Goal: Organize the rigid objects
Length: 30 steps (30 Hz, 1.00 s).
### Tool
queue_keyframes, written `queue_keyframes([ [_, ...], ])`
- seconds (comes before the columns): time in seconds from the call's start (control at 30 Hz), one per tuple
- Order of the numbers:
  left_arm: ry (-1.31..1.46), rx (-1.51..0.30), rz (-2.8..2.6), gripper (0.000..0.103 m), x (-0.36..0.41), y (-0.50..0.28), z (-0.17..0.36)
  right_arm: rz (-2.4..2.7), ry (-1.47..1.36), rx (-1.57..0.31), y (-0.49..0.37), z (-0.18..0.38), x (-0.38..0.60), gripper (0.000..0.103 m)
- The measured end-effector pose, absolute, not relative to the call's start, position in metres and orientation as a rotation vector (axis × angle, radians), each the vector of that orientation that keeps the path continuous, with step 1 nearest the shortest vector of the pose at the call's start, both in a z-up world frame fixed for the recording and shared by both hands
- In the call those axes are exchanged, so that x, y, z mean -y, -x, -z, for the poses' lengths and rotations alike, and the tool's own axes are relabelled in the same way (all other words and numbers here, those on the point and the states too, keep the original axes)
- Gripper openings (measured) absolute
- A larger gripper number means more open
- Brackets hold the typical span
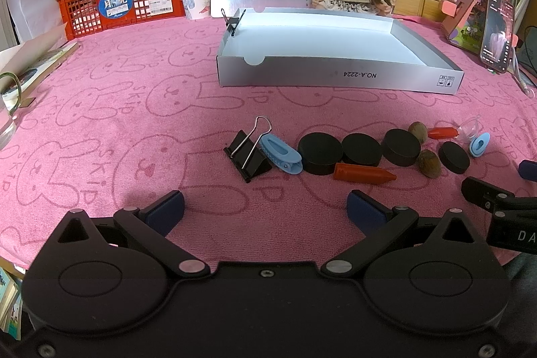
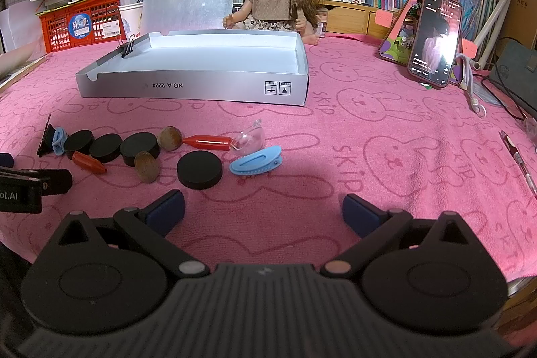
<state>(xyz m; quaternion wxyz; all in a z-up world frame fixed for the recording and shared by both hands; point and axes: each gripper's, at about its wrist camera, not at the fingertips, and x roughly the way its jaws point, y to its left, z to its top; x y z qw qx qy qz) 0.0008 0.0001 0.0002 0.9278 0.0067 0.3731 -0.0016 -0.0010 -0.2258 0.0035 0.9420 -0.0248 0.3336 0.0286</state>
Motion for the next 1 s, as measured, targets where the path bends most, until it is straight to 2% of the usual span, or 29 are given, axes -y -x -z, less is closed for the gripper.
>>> queue_keyframes([
  [0.5,-0.038,-0.723,0.035,0.102,-0.002,0.008,-0.001,-0.118,0.064,-0.648,0.002,-0.004,0.232,0.101],
  [0.67,-0.072,-0.668,0.058,0.082,-0.004,0.012,-0.005,-0.162,0.080,-0.597,0.001,-0.007,0.239,0.095],
  [1.0,-0.067,-0.636,0.145,0.066,-0.025,0.004,-0.012,-0.193,0.177,-0.536,-0.005,-0.012,0.245,0.077],
])
